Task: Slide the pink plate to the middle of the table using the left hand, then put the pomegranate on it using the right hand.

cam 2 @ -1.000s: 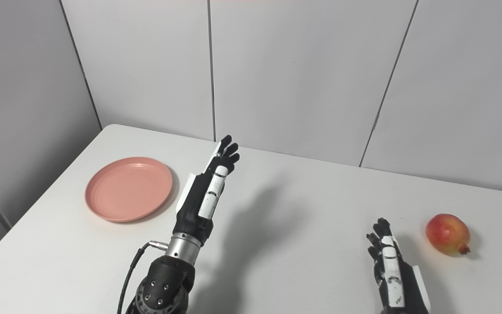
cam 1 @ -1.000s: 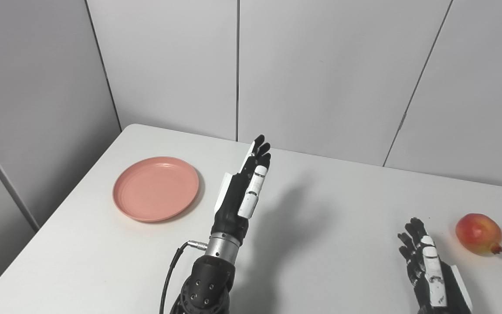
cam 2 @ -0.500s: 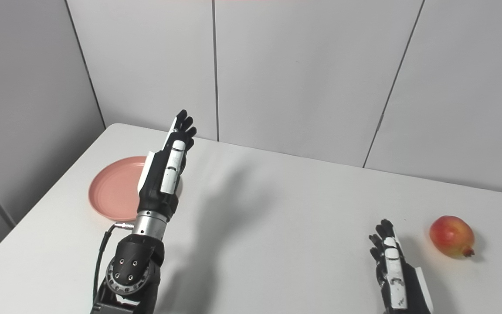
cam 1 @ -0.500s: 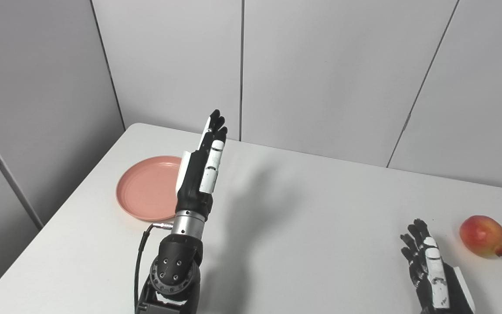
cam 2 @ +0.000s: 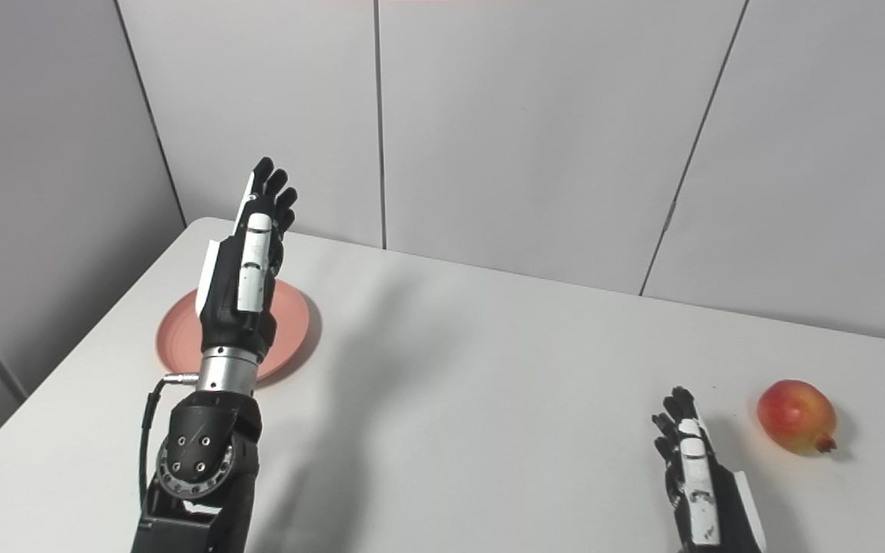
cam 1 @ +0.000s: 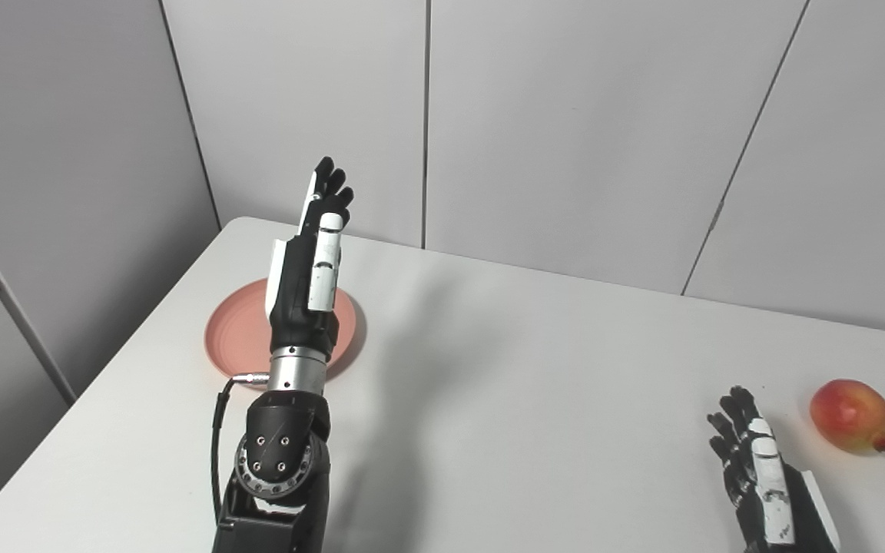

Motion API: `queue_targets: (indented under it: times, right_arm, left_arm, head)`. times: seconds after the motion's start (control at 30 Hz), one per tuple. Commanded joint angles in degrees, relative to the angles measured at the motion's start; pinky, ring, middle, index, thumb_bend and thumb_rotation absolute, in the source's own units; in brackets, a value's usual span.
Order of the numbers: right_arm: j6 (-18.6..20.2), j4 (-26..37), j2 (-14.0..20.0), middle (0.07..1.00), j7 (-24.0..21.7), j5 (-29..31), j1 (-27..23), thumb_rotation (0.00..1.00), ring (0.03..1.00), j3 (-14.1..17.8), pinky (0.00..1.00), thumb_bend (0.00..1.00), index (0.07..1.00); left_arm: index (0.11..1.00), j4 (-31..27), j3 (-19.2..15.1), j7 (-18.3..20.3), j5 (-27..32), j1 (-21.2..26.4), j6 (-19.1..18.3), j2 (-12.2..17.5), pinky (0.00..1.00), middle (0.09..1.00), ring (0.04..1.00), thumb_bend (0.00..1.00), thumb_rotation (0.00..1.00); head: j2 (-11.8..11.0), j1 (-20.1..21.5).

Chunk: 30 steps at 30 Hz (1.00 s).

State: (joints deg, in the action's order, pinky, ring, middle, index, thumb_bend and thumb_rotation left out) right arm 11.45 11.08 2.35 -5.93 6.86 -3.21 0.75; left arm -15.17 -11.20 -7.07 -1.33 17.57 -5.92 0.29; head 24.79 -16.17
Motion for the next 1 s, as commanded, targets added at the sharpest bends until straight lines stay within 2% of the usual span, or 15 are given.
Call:
queue_targets:
  times: [0.0, 0.37, 0.77, 0.97]
  right_arm:
    - [-3.0, 1.2, 0.5, 0.978, -0.2, 0.0, -1.3, 1.00, 0.973, 0.1, 1.00, 0.20, 0.972]
    - [-2.5, 1.4, 0.7, 0.982, -0.3, 0.3, -1.2, 1.00, 0.978, 0.2, 1.00, 0.20, 0.975]
    - [-2.4, 1.5, 0.8, 0.986, -0.4, 1.0, -1.2, 1.00, 0.983, 0.4, 1.00, 0.19, 0.981]
    - [-2.6, 1.5, 1.0, 0.987, -0.3, 0.7, -1.2, 1.00, 0.983, 0.3, 1.00, 0.19, 0.982]
  left_arm:
    - [0.962, -0.6, -1.2, -1.0, 0.5, 2.7, 2.3, 2.0, 0.98, 0.974, 0.960, 0.49, 1.00]
    - [0.949, 1.2, -6.5, -3.8, 2.1, 3.6, 3.4, 4.5, 0.96, 0.965, 0.953, 0.49, 1.00]
    - [0.945, 3.1, -9.6, -5.6, 3.9, 3.3, 4.4, 6.0, 0.96, 0.966, 0.947, 0.49, 1.00]
    - [0.961, 4.4, -11.1, -5.1, 8.0, 2.7, 6.0, 6.6, 0.98, 0.984, 0.969, 0.47, 1.00]
  head:
    - [0.0, 0.0]
    - [-0.3, -0.4]
    - [-0.4, -1.0]
    - [-0.5, -1.2]
